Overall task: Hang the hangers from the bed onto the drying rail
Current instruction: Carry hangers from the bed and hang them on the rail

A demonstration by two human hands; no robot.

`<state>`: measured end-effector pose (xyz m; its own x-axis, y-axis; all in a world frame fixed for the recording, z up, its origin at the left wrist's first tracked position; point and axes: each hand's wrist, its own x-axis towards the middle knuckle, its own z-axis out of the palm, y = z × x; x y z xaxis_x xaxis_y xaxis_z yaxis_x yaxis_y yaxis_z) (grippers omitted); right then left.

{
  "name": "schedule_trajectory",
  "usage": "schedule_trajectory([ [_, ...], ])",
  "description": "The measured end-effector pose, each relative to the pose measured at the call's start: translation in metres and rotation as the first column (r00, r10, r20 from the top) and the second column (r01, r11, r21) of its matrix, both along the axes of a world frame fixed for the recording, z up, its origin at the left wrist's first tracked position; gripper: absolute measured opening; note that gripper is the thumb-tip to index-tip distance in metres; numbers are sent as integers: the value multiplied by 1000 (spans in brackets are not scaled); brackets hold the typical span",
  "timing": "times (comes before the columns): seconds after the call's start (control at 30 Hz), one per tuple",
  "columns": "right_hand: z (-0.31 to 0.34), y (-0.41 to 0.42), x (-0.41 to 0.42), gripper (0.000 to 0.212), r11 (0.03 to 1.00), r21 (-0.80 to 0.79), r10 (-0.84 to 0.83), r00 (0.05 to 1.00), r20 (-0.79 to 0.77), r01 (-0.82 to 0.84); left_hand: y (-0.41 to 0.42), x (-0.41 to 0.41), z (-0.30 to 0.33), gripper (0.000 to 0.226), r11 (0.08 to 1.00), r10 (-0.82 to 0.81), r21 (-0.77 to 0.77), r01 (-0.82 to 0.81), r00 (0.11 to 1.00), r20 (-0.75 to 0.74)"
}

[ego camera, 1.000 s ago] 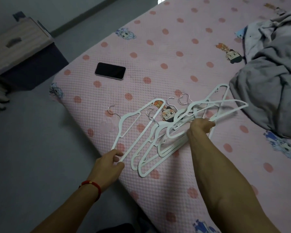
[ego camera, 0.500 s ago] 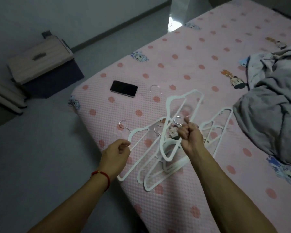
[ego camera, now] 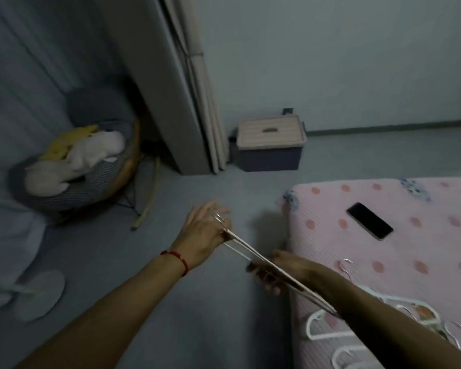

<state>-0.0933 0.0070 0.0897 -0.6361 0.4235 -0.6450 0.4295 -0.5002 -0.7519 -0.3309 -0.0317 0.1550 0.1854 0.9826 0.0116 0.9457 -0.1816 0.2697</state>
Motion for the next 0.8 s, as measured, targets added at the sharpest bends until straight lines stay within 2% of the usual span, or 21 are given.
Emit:
schedule_trajectory([
  [0.03, 16, 8, -25, 30, 981, 168, 88, 995, 56, -97, -9, -26, 14, 35, 1000, 25, 6, -24, 999, -34],
  [0.1, 62, 20, -74, 32, 831, 517, 166, 978, 124, -207, -32, -73, 39, 44, 996, 78, 45, -76, 996, -49],
  [0.17, 117, 19, -127, 35, 694, 702, 213, 977, 8, -157, -59, -119, 54, 39, 981, 184, 64, -182, 983, -15],
  [0.23, 164, 1, -178, 36, 598, 793, 337, 934, -116, -117, -88, -163, 65, 30, 945, 317, 89, -315, 948, -13],
  [0.3, 194, -29, -231, 37, 478, 858, 498, 862, -91, -186, -119, -204, 72, 24, 910, 412, 84, -407, 909, -67],
  [0.33, 204, -44, -257, 41, 386, 900, 561, 826, -54, -204, -134, -224, 74, 25, 898, 439, 76, -433, 892, -107],
  [0.4, 214, -72, -313, 45, 196, 968, 643, 766, -6, -156, -163, -265, 81, 44, 875, 483, 87, -476, 854, -194],
  [0.47, 216, -96, -369, 37, 90, 992, 720, 694, -2, -91, -193, -304, 87, 68, 843, 536, 97, -529, 815, -219],
  [0.5, 216, -107, -396, 32, 49, 996, 752, 660, 9, -70, -207, -323, 90, 68, 816, 577, 106, -569, 789, -209],
  [0.6, 213, -133, -464, 30, -26, 998, 803, 594, 50, -49, -244, -375, 91, 39, 737, 667, 97, -669, 698, -260],
  [0.67, 212, -147, -503, 29, -32, 998, 829, 557, 54, -49, -267, -406, 90, 34, 713, 682, 94, -695, 655, -326],
  [0.8, 212, -167, -571, 26, -6, 998, 887, 460, 37, -67, -303, -457, 77, 26, 663, 722, 70, -745, 612, -322],
])
